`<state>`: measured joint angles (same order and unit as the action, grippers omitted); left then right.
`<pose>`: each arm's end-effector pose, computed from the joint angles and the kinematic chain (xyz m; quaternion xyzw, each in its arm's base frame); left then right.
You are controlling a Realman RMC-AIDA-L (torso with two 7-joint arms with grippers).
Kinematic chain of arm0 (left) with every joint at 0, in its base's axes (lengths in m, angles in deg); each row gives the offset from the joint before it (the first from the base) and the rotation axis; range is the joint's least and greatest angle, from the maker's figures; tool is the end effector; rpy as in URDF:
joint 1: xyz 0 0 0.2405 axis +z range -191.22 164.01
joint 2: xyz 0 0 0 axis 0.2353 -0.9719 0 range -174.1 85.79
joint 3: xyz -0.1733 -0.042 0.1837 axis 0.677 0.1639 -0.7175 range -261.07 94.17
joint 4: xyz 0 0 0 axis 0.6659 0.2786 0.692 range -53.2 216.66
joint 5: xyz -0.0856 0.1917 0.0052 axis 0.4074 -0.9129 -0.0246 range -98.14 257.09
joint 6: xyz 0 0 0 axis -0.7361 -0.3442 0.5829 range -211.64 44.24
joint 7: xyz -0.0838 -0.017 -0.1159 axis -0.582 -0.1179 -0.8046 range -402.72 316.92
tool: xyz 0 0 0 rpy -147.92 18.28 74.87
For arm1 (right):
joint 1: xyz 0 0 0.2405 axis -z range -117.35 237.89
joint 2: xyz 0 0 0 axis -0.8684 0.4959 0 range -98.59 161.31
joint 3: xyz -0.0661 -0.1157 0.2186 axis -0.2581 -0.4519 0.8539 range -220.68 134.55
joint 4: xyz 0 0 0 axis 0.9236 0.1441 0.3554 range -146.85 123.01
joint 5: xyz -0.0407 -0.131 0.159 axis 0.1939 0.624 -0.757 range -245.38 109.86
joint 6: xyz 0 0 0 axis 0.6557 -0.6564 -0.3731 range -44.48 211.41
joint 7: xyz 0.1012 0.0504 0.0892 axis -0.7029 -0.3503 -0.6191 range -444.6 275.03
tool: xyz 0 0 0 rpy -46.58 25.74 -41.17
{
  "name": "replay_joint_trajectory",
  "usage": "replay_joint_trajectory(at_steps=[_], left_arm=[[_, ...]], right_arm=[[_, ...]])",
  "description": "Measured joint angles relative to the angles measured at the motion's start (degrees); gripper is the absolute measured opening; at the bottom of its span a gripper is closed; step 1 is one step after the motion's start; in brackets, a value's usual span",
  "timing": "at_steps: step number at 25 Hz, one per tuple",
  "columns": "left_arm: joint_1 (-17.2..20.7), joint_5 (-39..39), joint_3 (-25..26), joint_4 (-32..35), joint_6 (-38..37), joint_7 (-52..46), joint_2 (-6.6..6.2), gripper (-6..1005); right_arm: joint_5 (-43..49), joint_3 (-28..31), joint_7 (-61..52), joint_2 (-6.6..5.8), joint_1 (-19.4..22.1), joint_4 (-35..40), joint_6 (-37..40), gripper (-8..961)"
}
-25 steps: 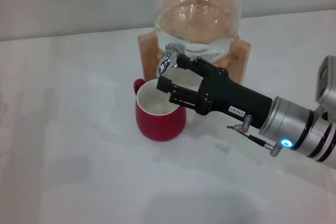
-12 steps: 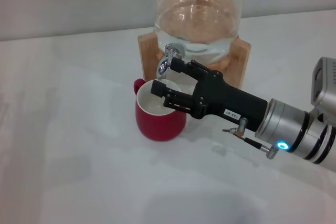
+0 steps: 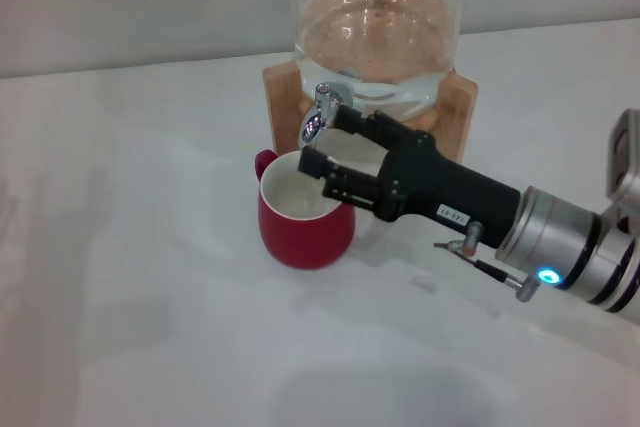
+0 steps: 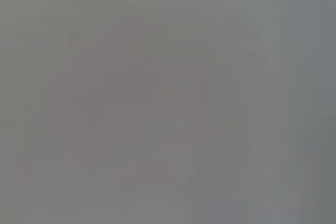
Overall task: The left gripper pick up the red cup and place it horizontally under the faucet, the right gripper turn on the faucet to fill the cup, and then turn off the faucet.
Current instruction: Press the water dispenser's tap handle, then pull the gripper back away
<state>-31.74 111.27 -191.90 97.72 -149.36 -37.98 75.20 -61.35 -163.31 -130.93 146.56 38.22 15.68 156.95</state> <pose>-0.3446 0.3169 0.0102 -0.6572 -0.1810 -0.2386 0.6916 0.2211 0.3029 -0.0565 -0.8245 0.2102 0.4738 0.2272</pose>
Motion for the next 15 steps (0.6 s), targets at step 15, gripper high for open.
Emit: replay_joint_trajectory(at_steps=[15], left_arm=[[-0.3,0.3,0.0,-0.6,0.3,-0.1,-0.01,881]], right_arm=[[0.5,4.8,0.0,-0.85,4.8,-0.9,6.8,858]])
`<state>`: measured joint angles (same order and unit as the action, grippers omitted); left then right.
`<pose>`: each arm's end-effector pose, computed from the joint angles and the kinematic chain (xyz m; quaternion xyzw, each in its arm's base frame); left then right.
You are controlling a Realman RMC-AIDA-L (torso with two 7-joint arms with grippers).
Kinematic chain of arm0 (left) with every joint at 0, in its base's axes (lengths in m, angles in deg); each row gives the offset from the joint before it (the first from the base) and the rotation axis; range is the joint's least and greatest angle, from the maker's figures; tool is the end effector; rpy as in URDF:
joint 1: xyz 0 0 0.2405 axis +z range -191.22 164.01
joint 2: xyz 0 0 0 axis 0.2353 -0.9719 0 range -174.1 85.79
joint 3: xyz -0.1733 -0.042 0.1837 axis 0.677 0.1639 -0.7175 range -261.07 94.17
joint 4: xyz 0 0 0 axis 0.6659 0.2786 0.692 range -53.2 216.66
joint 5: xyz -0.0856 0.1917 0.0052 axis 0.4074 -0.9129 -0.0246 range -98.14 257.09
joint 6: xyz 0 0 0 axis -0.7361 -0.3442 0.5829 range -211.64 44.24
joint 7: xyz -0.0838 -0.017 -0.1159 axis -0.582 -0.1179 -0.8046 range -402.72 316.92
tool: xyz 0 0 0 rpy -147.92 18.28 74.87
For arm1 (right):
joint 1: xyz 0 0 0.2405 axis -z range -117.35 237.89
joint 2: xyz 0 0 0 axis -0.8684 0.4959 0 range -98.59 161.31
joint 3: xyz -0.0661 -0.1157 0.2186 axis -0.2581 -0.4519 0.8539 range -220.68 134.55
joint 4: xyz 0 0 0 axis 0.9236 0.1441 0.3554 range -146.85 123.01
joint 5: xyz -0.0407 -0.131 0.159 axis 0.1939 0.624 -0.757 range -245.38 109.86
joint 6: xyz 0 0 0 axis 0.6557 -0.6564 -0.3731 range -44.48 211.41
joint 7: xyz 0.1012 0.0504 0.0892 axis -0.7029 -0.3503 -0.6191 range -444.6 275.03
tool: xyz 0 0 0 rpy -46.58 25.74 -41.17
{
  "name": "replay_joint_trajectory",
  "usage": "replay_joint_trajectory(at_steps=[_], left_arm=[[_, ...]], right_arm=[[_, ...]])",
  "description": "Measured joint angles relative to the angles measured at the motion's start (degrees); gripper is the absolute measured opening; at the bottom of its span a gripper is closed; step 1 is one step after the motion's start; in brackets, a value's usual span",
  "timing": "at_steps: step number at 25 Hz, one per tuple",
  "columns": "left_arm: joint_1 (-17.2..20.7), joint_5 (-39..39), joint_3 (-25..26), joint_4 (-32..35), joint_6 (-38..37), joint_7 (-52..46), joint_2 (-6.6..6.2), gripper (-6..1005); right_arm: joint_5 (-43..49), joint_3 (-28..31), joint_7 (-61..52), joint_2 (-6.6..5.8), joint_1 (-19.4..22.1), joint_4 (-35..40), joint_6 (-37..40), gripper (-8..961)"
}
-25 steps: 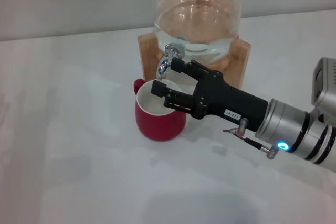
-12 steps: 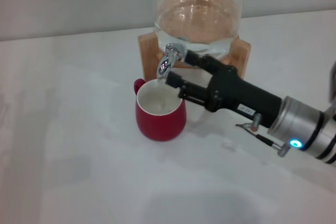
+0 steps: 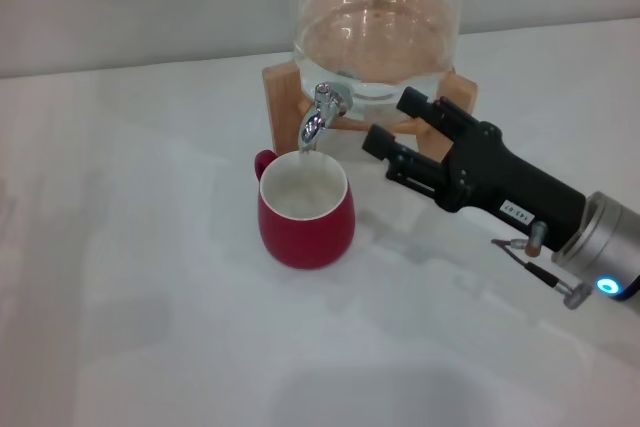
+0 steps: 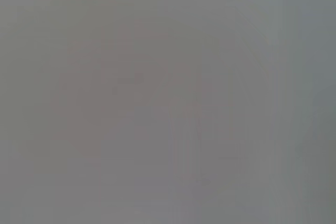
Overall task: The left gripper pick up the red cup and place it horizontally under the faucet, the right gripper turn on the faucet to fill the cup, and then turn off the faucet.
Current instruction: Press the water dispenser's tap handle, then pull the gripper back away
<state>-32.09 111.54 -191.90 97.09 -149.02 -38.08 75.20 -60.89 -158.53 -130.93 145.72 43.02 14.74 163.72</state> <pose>-0.3464 0.3175 0.0099 -0.6579 -0.1846 -0.2345 0.6914 0.2450 0.2869 -0.0298 -0.7935 0.2136 0.5067 0.2608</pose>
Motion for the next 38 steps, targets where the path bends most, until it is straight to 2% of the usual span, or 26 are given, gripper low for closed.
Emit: replay_joint_trajectory(at_steps=[9,20,28,38], left_arm=[[-0.7,-0.2,0.0,0.0,0.1,-0.1,0.0,881],[-1.0,-0.3,0.0,0.0,0.2,-0.2,0.12,881],[-1.0,-0.2,0.0,-0.1,0.2,-0.3,0.18,881],[-0.9,-0.2,0.0,-0.1,0.2,-0.3,0.18,881]], right_arm=[[2.2,-4.8,-0.8,0.7,-0.9,1.3,0.3,858],[2.1,-9.4,-2.9,1.01,-5.1,3.5,-3.8,858],[2.0,-9.6,-2.9,1.04,-5.2,5.1,-7.8,858],[1.6,-8.0,-2.5,1.02,-4.9,4.9,-8.2,858]])
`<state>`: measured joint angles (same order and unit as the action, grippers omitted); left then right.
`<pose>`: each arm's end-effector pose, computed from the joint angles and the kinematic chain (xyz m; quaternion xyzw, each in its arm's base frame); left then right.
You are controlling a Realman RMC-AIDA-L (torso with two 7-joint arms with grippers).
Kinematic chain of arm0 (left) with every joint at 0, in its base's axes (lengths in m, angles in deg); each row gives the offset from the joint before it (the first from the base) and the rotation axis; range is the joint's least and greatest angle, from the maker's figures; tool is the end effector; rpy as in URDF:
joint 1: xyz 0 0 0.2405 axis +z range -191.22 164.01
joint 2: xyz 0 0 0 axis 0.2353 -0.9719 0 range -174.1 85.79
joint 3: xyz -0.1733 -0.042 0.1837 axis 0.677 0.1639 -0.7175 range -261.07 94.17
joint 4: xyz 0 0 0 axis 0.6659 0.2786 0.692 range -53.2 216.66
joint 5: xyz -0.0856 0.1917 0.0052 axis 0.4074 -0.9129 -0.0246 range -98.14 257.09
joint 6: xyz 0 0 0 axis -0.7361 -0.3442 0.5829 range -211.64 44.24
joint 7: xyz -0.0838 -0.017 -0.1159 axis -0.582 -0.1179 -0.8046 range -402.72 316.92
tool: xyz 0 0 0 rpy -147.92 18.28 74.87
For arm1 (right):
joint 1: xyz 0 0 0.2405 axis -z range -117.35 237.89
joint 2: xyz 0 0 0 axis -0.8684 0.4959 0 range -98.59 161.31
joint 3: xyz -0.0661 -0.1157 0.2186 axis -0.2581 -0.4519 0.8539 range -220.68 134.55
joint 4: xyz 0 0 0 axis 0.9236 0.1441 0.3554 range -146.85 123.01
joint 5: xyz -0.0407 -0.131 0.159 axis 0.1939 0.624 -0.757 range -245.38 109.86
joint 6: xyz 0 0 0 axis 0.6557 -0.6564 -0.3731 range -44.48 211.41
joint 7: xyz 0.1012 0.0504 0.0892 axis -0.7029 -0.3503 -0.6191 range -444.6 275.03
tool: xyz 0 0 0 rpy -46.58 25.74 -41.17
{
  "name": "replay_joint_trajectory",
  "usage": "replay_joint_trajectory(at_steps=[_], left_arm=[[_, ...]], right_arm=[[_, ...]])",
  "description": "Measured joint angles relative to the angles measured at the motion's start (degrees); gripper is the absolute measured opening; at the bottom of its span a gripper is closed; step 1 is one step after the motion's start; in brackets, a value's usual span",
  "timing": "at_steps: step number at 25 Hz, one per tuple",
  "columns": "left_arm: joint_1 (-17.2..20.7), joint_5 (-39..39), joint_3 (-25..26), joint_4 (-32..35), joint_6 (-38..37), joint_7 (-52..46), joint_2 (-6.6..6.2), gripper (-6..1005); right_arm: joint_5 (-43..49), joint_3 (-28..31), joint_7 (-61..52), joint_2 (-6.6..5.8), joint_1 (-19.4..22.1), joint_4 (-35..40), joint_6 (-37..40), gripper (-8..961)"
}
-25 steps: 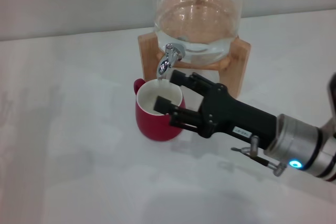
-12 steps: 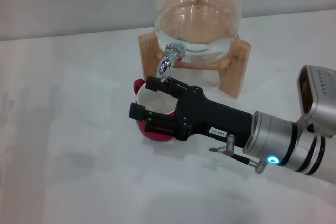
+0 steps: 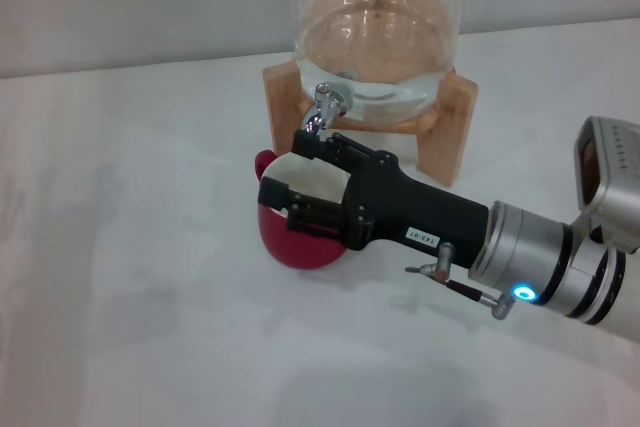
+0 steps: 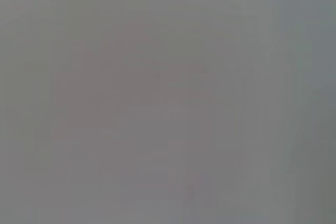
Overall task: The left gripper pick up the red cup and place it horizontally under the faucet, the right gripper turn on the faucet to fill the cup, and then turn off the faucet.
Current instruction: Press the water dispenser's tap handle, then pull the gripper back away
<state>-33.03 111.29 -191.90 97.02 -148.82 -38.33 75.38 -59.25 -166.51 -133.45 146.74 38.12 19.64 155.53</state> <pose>-0.3408 0.3228 0.0078 -0.6612 -0.1819 -0.2407 0.6869 0.2011 0.2938 -0.0707 -0.8373 0.2061 0.4752 0.1752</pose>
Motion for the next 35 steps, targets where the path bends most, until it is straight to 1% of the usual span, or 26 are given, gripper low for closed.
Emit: replay_joint_trajectory(at_steps=[6,13,23,35], left_arm=[[-0.2,0.0,0.0,0.0,0.0,0.0,0.0,881],[-0.8,0.0,0.0,0.0,0.0,-0.1,0.0,881],[-1.0,0.0,-0.1,0.0,0.0,-0.1,0.0,881],[-1.1,-0.1,-0.8,0.0,0.0,-0.1,0.0,881]], right_arm=[[0.0,1.2,0.1,-0.07,0.2,-0.3,0.0,858],[0.3,1.1,0.1,-0.04,-0.1,-0.3,-0.1,858],[0.4,0.8,0.1,0.02,-0.7,0.1,-2.2,858],[0.3,1.2,0.1,0.02,-0.8,-0.2,-2.5,858]])
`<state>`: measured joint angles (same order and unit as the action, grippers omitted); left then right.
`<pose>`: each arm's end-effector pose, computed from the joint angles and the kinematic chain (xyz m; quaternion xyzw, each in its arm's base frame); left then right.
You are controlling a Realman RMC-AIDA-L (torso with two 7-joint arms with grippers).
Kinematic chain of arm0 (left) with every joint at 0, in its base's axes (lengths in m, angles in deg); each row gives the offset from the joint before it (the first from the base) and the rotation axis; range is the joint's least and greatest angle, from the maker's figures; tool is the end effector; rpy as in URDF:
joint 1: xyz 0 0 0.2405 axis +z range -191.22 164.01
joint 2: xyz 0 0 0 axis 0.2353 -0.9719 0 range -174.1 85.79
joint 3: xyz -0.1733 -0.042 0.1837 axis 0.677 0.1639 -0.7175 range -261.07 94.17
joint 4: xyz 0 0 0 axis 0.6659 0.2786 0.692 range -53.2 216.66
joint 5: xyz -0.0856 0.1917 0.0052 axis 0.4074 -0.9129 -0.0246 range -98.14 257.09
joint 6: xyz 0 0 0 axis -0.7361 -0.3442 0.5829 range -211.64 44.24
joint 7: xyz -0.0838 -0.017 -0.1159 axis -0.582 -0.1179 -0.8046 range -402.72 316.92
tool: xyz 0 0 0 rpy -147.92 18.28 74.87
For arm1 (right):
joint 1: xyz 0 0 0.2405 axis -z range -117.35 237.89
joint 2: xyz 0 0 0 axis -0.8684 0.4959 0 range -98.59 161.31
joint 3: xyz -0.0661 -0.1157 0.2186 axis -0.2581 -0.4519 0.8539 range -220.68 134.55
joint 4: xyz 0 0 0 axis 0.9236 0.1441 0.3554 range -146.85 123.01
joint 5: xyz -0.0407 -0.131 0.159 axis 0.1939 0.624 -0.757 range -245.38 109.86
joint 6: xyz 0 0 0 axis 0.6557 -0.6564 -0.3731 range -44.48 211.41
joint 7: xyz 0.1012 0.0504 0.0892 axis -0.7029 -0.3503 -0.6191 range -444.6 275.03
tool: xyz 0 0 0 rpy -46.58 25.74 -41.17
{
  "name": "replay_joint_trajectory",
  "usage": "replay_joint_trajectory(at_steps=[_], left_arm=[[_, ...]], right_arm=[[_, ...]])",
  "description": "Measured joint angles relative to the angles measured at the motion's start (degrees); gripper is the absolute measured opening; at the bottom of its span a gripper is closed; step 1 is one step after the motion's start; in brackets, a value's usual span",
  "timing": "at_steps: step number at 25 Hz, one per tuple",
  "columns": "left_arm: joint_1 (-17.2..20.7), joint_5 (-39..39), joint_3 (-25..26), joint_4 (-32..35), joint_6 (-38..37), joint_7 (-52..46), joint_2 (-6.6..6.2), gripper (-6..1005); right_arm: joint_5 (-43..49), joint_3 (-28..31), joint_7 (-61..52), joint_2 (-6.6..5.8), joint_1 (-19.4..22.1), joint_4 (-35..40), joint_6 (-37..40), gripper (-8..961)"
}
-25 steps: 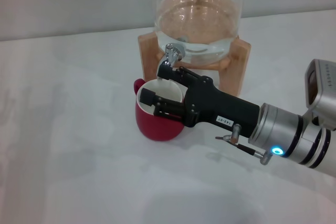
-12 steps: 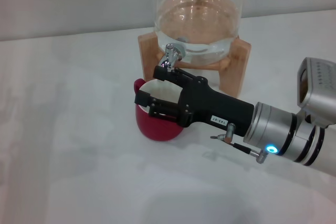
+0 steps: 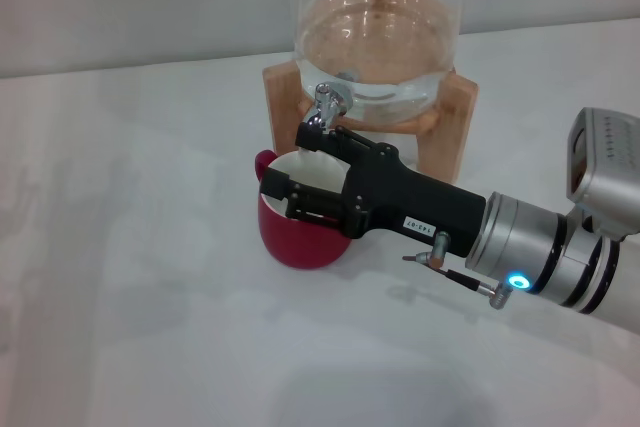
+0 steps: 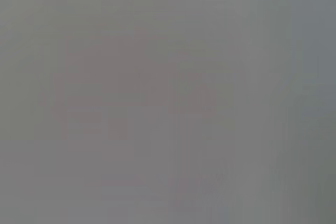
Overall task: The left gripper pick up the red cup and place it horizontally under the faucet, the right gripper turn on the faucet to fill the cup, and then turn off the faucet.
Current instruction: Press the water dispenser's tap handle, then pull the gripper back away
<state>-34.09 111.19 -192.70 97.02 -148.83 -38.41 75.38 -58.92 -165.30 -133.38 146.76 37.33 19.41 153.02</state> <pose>-0.3334 0.3287 0.0053 -0.6683 -0.1734 -0.2474 0.6798 0.2029 0.3028 -0.0708 -0.8401 0.2104 0.4620 0.1909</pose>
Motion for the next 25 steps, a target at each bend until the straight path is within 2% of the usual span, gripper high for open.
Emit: replay_joint_trajectory(at_steps=[25], left_arm=[[-0.2,0.0,0.0,0.0,0.1,0.0,0.0,881]], right_arm=[[-0.4,1.4,0.8,-0.08,1.0,-0.1,0.1,856]])
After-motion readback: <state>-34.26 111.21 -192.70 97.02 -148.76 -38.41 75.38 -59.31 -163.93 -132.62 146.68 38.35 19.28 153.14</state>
